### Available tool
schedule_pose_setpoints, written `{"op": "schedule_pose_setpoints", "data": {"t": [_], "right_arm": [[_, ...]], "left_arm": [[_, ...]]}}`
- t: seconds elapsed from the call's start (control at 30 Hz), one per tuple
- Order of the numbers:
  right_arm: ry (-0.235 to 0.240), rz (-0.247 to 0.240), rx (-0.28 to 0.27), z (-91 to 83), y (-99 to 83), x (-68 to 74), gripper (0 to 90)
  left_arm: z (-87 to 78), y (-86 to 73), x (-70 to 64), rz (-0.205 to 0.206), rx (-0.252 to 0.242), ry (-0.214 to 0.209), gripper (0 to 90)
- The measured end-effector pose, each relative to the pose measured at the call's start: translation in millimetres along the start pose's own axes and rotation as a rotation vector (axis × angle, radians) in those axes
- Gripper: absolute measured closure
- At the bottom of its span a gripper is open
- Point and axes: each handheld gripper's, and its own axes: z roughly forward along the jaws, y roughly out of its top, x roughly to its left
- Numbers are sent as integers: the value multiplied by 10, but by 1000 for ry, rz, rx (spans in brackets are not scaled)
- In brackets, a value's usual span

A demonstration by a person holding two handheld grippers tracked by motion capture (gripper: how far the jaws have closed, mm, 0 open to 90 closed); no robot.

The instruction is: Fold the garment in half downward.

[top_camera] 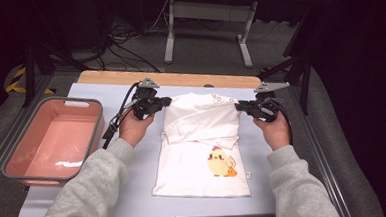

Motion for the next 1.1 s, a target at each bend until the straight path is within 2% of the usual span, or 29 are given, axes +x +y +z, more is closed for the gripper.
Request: {"op": "schedule_pose_setpoints", "data": {"t": [0.27, 0.57, 0.8, 1.1], "right_arm": [[25, -28, -31, -227, -71, 166, 792], [61, -55, -65, -477, -216, 388, 792], [82, -71, -75, -636, -331, 544, 792], [117, -95, -58, -783, -493, 751, 792]], "left_arm": [[-209, -67, -173, 54, -34, -38, 876], [-408, -180, -363, 86, -64, -83, 875], [-527, -265, -486, 105, -68, -121, 876], [-644, -433, -630, 125, -56, -175, 876]]}}
